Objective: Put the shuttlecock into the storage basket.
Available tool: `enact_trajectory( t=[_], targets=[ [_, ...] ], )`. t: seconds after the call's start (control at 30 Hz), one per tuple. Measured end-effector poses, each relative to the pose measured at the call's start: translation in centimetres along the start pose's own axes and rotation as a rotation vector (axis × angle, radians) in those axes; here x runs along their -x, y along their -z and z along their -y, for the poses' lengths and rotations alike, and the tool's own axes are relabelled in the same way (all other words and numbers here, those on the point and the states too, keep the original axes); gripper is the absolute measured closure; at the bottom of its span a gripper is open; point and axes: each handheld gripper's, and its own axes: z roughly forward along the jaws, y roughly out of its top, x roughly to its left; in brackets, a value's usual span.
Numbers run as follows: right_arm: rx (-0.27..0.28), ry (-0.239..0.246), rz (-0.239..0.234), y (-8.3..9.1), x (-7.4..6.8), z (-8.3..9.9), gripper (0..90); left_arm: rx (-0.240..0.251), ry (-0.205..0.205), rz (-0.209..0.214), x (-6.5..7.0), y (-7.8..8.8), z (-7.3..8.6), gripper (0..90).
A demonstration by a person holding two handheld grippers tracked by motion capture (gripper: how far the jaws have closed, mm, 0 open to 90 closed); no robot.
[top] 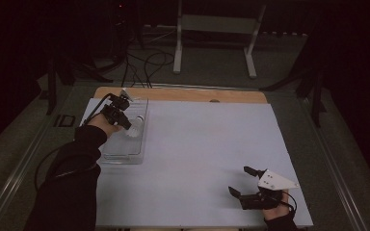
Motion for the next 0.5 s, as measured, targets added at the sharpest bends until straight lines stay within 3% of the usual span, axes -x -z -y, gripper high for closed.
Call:
enact_trajectory(
  t=[0.5],
  targets=[
    [0.0, 0.0, 0.0, 0.0, 0.0, 0.0, 10.4, -0.031, -0.025, -0.01, 0.2, -1.1, 0.1, 89.8]
  ],
)
